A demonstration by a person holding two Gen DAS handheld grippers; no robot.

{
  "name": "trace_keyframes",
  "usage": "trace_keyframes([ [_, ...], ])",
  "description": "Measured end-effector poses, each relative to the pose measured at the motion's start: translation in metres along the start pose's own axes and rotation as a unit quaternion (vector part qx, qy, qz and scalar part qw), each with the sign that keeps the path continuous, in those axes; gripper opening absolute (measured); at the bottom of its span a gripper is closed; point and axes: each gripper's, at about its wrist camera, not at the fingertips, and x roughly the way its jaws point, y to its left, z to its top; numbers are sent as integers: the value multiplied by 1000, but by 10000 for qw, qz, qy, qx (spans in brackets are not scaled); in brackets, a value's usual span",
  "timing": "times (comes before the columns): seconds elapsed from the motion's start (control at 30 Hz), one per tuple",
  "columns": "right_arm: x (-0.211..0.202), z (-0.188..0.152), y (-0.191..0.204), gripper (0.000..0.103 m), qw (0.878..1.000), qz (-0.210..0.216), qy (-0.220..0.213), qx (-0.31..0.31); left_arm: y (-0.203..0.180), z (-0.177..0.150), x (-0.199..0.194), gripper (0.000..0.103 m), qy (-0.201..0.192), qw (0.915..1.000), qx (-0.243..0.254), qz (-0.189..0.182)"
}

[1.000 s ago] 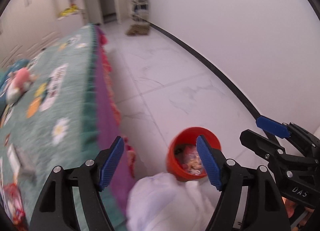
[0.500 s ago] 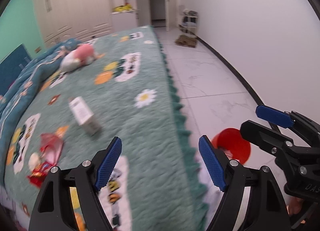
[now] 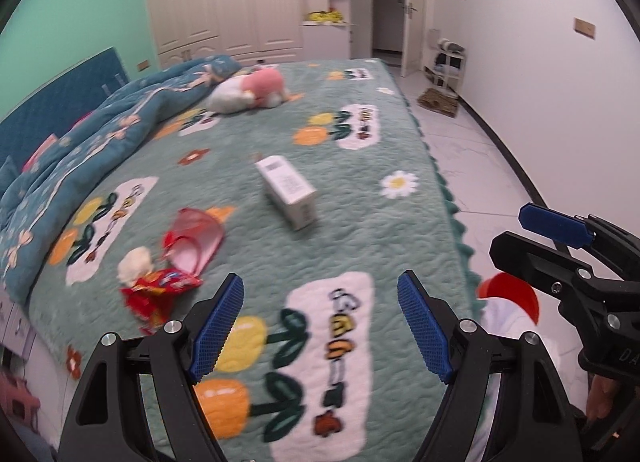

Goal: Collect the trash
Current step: 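Move both tools back over the bed toward the box and mask, then grasp the white medicine box with the right tool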

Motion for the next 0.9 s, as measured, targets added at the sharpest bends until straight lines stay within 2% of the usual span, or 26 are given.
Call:
trace_keyframes([
  [0.03,4,2,7,64,10000,35,21,-56,8,-1,-1,79,-15,10000,-65,58],
  [0.1,13,6,16,64,9998,89,71,-156,21,-4,-1,86,-2,9997,-169,172],
  [0.5,81,31,61,64,9972,336,384,-553,85,-10,21,86,241,9966,-682,393],
  [0.7,112,43,68,64,9958,357,533,-652,111,-5,43,86,399,9941,-896,460],
  [0.9,151,57,62,64,9952,250,653,-686,120,8,69,86,537,9938,-883,400],
])
